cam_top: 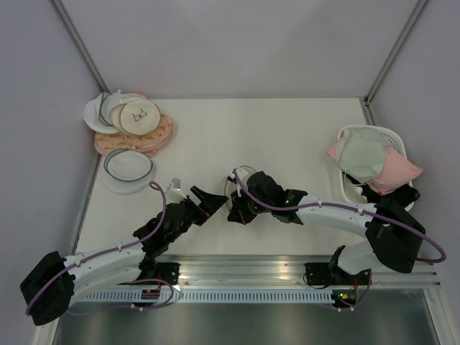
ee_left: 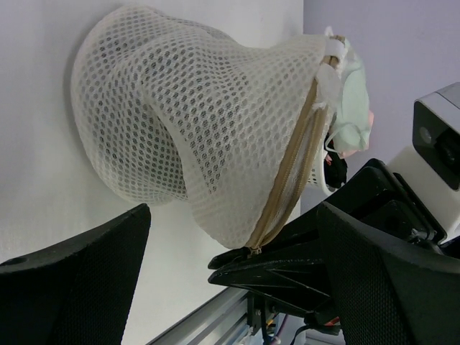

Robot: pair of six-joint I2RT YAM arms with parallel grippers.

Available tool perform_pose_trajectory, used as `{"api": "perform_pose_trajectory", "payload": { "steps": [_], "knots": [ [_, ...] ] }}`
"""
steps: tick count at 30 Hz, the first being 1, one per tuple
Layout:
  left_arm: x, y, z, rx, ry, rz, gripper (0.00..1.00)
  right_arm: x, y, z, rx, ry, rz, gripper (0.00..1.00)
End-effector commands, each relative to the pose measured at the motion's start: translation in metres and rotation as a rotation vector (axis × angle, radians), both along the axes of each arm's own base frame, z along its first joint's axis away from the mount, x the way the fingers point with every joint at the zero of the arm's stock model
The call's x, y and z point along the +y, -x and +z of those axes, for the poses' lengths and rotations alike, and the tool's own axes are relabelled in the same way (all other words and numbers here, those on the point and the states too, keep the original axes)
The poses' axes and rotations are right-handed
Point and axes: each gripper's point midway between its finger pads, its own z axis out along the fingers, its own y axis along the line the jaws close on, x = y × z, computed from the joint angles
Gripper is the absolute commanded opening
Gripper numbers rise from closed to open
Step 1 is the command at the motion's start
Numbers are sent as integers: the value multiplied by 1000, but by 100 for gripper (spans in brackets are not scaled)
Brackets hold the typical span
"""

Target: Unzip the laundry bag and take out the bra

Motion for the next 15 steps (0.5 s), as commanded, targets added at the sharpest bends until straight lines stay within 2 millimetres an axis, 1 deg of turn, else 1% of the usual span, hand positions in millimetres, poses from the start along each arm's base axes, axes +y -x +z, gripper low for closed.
{"api": "perform_pose_trajectory", "payload": {
  "steps": [1, 4, 7, 8, 9, 11, 12, 13, 14, 15],
  "knots": [
    [0, -3, 15, 4, 74, 36, 99, 11, -10, 19, -61, -26, 10, 0],
    [5, 0, 7, 12, 58, 51, 98, 9, -11, 21, -66, -20, 8, 0],
    [5, -1, 11, -25, 60, 47, 98, 9, -10, 23, -67, -25, 16, 1],
    [3, -2, 9, -28, 48, 39, 97, 10, -9, 24, -68, -29, 21, 0],
    [1, -3, 10, -39, 41, 31, 97, 11, -6, 24, -59, -33, 38, 0],
    [-8, -6, 20, -78, 47, 7, 96, 12, -4, 23, -58, -34, 51, 0],
    [-13, -9, 16, -95, 15, -12, 94, 12, -2, 21, -53, -29, 61, 1],
    [-18, -10, 19, -110, 22, -27, 93, 11, -1, 19, -49, -18, 66, 0],
    [-25, -10, 30, -139, 58, -49, 89, 12, -1, 20, -51, -17, 70, 1],
    [-32, -12, 26, -149, 35, -70, 86, 12, 0, 18, -47, -13, 72, 0]
  ]
}}
